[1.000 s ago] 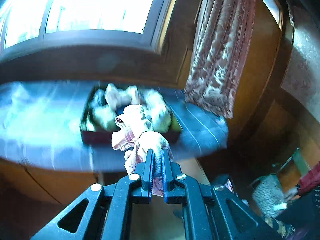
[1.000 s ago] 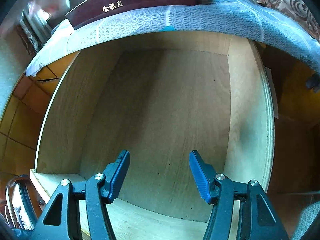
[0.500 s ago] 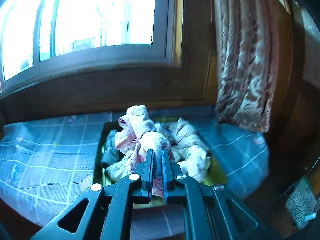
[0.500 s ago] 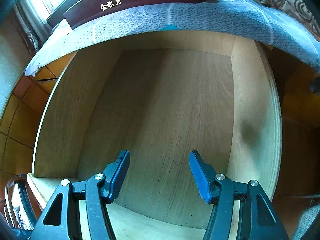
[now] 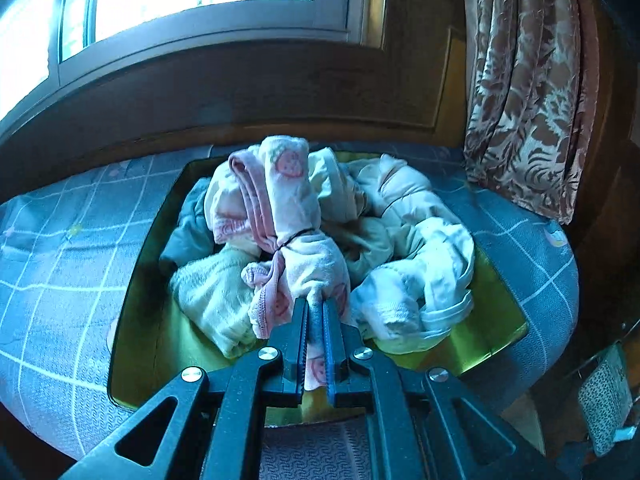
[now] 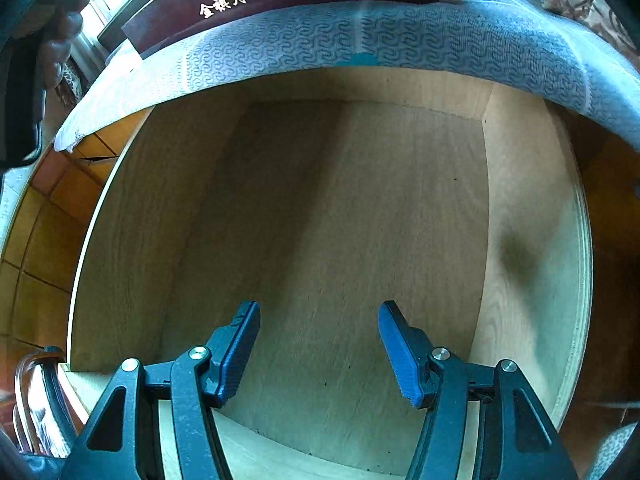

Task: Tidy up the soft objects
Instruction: 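Lower the strawberry socks into the gold box and open the left gripper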

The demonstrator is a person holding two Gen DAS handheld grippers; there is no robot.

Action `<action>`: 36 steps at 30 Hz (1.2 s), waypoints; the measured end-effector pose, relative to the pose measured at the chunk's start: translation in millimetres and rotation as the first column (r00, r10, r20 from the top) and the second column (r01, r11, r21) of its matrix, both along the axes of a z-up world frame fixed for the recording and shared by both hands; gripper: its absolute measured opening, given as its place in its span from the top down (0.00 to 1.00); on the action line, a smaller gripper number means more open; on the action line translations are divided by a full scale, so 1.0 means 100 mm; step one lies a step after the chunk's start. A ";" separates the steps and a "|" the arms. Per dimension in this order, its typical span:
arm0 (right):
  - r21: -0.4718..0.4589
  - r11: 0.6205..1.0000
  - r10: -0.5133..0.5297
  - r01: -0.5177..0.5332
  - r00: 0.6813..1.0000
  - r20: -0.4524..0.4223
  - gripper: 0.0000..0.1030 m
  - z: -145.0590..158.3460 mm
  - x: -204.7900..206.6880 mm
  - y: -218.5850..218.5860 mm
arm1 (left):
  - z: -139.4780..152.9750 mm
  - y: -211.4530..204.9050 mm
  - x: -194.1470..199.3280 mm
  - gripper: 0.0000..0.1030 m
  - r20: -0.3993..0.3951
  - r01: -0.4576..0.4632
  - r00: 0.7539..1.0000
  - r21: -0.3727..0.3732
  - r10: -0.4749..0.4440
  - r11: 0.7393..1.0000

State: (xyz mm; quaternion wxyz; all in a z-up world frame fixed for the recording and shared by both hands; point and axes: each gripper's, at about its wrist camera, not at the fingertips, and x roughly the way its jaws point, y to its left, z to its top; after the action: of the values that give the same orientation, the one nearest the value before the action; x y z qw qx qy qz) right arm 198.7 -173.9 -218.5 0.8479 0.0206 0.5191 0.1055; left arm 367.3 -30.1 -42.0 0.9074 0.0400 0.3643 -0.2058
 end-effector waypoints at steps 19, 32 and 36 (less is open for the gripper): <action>-0.054 0.998 -0.029 0.030 1.000 0.006 0.39 -0.03 -0.02 0.06 | -0.16 0.12 -0.14 0.77 0.047 -0.119 0.992 0.025 0.118 0.993; -0.080 0.996 -0.029 0.030 0.999 0.016 0.39 0.01 0.00 0.14 | -0.11 0.21 -0.35 0.66 0.100 -0.144 0.985 0.020 0.141 0.989; -0.088 0.995 -0.035 0.038 0.999 0.036 0.37 0.07 -0.01 0.16 | -0.09 0.25 -0.45 0.62 0.127 -0.151 0.981 0.026 0.147 0.988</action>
State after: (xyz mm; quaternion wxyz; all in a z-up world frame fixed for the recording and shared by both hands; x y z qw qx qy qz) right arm 198.0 -157.6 -211.8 0.8585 -0.0093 0.5082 0.0673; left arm 322.0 -5.2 -50.6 0.9403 0.0416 0.3126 -0.1280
